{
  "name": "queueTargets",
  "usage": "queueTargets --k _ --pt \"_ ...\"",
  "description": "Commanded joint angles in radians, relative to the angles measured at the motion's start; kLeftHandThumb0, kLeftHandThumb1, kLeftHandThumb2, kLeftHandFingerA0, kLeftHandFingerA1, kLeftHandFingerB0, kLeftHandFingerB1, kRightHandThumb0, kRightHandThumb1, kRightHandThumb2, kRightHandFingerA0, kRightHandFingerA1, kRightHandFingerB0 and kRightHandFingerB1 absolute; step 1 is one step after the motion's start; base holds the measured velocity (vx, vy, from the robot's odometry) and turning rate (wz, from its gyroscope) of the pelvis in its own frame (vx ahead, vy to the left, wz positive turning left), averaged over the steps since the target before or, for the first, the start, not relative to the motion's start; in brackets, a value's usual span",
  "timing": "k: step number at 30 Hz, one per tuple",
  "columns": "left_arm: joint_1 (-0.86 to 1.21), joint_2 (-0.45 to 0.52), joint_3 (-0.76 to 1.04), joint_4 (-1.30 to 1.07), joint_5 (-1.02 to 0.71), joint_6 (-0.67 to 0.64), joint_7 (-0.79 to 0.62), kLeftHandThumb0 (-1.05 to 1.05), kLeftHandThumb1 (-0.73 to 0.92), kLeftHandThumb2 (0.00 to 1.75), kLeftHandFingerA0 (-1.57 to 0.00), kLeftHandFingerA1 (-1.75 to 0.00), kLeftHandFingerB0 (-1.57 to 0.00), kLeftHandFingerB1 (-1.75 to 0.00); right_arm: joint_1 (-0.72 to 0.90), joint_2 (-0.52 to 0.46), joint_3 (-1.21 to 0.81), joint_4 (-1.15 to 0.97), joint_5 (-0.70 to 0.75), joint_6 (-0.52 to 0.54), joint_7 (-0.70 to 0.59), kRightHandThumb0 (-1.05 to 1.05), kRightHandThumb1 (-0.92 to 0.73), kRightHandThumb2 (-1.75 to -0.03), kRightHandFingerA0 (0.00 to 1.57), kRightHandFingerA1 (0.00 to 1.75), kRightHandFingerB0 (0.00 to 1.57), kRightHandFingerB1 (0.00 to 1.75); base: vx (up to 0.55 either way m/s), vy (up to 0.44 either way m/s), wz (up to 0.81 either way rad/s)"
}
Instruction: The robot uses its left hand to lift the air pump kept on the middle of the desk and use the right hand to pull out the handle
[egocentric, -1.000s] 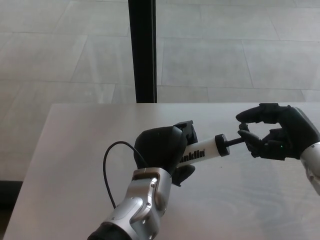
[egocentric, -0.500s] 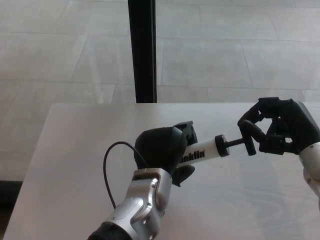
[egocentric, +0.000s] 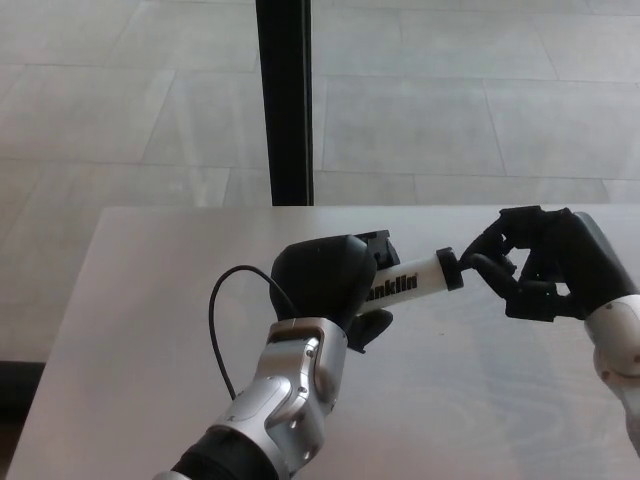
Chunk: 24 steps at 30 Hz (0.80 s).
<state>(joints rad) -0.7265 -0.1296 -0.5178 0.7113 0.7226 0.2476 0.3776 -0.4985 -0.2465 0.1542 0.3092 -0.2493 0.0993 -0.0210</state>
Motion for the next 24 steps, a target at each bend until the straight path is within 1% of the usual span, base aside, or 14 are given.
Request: queueTargets --k 1,2,3,4,5,6,7,8,10,11,12,13,14,24 --pt "-0.009 0.006 0.021 0.018 -0.011 0.024 0.005 -0.22 0.63 1.01 -0.89 -1.75 -0.75 -1.56 0.016 0.017 -0.021 -0.038 -0.005 0.057 0.001 -0.4 -0.64 -0.59 0.92 1.57 0.66 0.65 0.0 0.0 0.0" --pt "-0.007 0.007 0.022 0.021 -0.011 0.016 0.015 -0.28 0.55 1.1 -1.19 -1.36 -0.95 -1.19 0.014 0.018 -0.018 -0.045 -0.013 0.078 0.001 -0.42 -0.62 -0.58 0.92 1.63 0.6 0.65 0.0 0.0 0.0" --pt "-0.004 0.008 0.023 0.019 -0.009 0.016 0.015 -0.2 0.59 1.01 -0.89 -1.75 -0.71 -1.54 0.011 0.02 -0.017 -0.046 -0.016 0.094 0.005 -0.42 -0.61 -0.58 0.92 1.65 0.56 0.64 0.0 0.0 0.0" --pt "-0.003 0.006 0.024 0.02 -0.009 0.015 0.015 -0.2 0.59 1.01 -0.88 -1.75 -0.73 -1.44 0.01 0.018 -0.014 -0.052 -0.021 0.112 0.01 -0.44 -0.61 -0.58 0.92 1.66 0.51 0.64 0.0 0.0 0.0" --pt "-0.004 0.002 0.024 0.023 -0.008 0.016 0.017 -0.27 0.56 1.1 -1.17 -1.35 -0.89 -1.17 0.008 0.015 -0.012 -0.06 -0.029 0.134 0.013 -0.44 -0.58 -0.64 0.91 1.65 0.49 0.63 0.0 0.0 0.0" --pt "-0.006 0.001 0.025 0.022 -0.007 0.019 0.015 -0.27 0.56 1.1 -1.17 -1.35 -0.89 -1.17 0.007 0.016 -0.013 -0.063 -0.03 0.141 0.012 -0.44 -0.58 -0.64 0.91 1.65 0.49 0.63 0.0 0.0 0.0" --pt "-0.013 0.001 0.014 0.032 0.007 0.025 0.017 -0.21 0.62 1.01 -0.89 -1.72 -0.76 -1.31 0.006 0.029 -0.026 -0.049 -0.014 0.126 0.001 -0.33 -0.6 -0.62 0.89 1.61 0.49 0.65 0.0 0.0 0.0" --pt "-0.012 0.004 0.008 0.039 0.015 0.013 0.036 -0.24 0.57 1.14 -1.18 -1.3 -0.87 -1.03 0.005 0.028 -0.029 -0.038 -0.01 0.108 0.0 -0.29 -0.62 -0.63 0.89 1.57 0.5 0.67 0.0 0.0 0.0" --pt "-0.008 0.001 0.006 0.033 0.014 0.017 0.034 -0.23 0.62 0.99 -0.92 -1.75 -0.75 -1.35 0.002 0.028 -0.032 -0.029 -0.014 0.101 -0.005 -0.26 -0.66 -0.65 0.91 1.53 0.54 0.7 0.0 0.0 0.0" --pt "-0.009 0.002 0.001 0.033 0.018 0.023 0.027 -0.24 0.66 0.96 -0.91 -1.75 -0.75 -1.37 0.001 0.028 -0.036 -0.023 -0.014 0.095 -0.007 -0.24 -0.68 -0.66 0.91 1.53 0.54 0.7 0.0 0.0 0.0" --pt "-0.006 0.002 0.0 0.031 0.017 0.027 0.023 -0.3 0.56 1.09 -1.18 -1.35 -0.9 -1.16 0.002 0.032 -0.041 -0.02 -0.01 0.089 -0.011 -0.23 -0.66 -0.67 0.92 1.53 0.54 0.69 0.0 0.0 0.0" --pt "-0.002 0.002 -0.001 0.03 0.016 0.028 0.023 -0.3 0.56 1.09 -1.18 -1.35 -0.9 -1.16 0.004 0.037 -0.046 -0.018 -0.007 0.081 -0.016 -0.23 -0.66 -0.67 0.92 1.53 0.54 0.69 0.0 0.0 0.0" --pt "-0.001 0.001 -0.002 0.036 0.014 0.023 0.03 -0.21 0.6 1.0 -0.9 -1.75 -0.73 -1.49 0.003 0.034 -0.045 -0.018 -0.015 0.084 -0.018 -0.23 -0.67 -0.66 0.92 1.53 0.51 0.65 0.0 0.0 0.0" --pt "-0.002 -0.008 -0.006 0.064 0.006 0.01 0.045 -0.24 0.59 1.08 -0.91 -1.75 -0.76 -1.58 0.0 0.012 -0.048 0.001 -0.04 0.04 -0.022 -0.28 -0.6 -0.57 1.05 1.31 0.43 0.41 0.0 0.0 0.0"
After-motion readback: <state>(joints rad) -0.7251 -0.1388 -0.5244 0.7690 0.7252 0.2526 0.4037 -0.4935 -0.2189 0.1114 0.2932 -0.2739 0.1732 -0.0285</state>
